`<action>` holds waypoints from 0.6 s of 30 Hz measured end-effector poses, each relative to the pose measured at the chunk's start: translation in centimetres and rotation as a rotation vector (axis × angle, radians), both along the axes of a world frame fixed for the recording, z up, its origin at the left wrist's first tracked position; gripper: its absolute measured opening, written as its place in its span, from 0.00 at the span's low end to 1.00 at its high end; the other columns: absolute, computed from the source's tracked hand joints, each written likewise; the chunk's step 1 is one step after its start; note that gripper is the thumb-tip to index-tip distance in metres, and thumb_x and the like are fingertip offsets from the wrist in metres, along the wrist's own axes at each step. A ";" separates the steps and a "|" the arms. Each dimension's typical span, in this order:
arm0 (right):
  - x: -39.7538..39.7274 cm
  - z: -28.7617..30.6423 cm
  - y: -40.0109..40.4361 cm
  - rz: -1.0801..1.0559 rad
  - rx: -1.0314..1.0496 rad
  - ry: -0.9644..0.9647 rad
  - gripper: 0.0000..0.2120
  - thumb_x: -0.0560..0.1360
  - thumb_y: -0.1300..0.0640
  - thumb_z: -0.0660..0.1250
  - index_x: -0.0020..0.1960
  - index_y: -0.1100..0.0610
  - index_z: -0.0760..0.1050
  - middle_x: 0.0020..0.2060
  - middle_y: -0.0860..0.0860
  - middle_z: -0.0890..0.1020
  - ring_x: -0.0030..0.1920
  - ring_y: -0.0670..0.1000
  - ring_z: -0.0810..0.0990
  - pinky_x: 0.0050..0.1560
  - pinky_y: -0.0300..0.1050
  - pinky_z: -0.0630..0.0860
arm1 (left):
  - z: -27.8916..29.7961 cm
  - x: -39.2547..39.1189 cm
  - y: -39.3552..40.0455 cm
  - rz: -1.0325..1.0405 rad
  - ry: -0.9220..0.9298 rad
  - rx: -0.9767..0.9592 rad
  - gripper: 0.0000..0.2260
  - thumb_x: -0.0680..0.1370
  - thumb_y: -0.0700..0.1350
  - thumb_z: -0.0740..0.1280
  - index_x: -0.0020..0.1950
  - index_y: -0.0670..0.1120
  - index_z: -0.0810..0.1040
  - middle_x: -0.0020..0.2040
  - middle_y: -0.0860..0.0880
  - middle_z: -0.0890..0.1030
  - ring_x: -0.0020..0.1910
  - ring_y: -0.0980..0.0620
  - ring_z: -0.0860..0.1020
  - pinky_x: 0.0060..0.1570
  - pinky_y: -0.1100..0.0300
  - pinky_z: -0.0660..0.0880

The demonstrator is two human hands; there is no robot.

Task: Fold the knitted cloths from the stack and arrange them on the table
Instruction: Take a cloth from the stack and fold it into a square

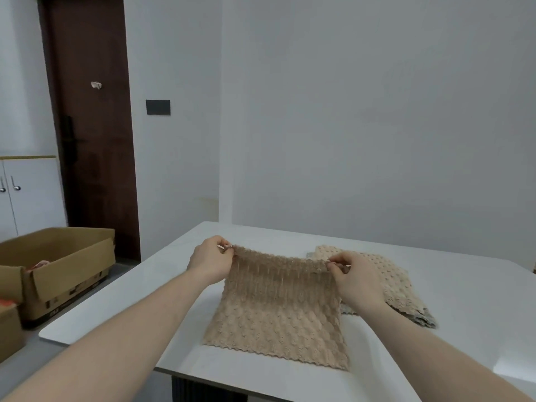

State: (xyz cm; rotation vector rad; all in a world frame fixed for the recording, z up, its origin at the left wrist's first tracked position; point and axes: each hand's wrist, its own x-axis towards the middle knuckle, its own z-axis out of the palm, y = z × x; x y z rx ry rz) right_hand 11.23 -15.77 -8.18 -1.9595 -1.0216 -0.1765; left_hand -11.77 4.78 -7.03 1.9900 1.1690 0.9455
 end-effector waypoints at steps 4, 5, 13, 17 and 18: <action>-0.3 -1.3 -1.7 0.054 -0.068 -0.069 0.03 0.79 0.53 0.69 0.49 0.45 0.81 0.43 0.38 0.83 0.47 0.39 0.80 0.44 0.38 0.75 | -1.3 -1.1 -0.5 -0.044 0.014 0.011 0.04 0.79 0.48 0.67 0.44 0.54 0.78 0.44 0.53 0.85 0.44 0.49 0.84 0.48 0.47 0.82; -0.5 -1.7 -2.3 0.070 -0.091 -0.097 0.04 0.78 0.53 0.70 0.49 0.45 0.81 0.43 0.37 0.83 0.47 0.39 0.80 0.46 0.38 0.76 | -1.6 -1.5 -0.8 -0.052 0.025 0.033 0.04 0.79 0.48 0.67 0.44 0.54 0.78 0.45 0.54 0.85 0.45 0.50 0.84 0.49 0.48 0.82; -2.7 -4.1 -7.1 0.151 -0.190 -0.150 0.04 0.77 0.51 0.70 0.46 0.41 0.80 0.42 0.33 0.82 0.48 0.33 0.79 0.49 0.35 0.76 | -3.5 -5.8 -5.1 -0.116 0.201 0.213 0.05 0.80 0.49 0.67 0.45 0.57 0.78 0.44 0.61 0.83 0.44 0.61 0.81 0.49 0.54 0.79; -4.1 -5.3 -8.7 0.155 -0.203 -0.149 0.04 0.75 0.50 0.70 0.44 0.42 0.81 0.39 0.33 0.82 0.47 0.33 0.78 0.47 0.36 0.76 | -4.7 -7.3 -6.6 -0.115 0.252 0.237 0.04 0.80 0.50 0.68 0.45 0.58 0.78 0.44 0.62 0.82 0.43 0.64 0.80 0.49 0.55 0.79; -4.4 -5.6 -9.0 0.150 -0.211 -0.149 0.03 0.74 0.50 0.70 0.43 0.42 0.81 0.38 0.33 0.82 0.46 0.34 0.79 0.47 0.37 0.76 | -5.0 -7.5 -6.9 -0.112 0.262 0.231 0.04 0.80 0.50 0.68 0.45 0.57 0.78 0.44 0.62 0.82 0.43 0.64 0.80 0.48 0.56 0.79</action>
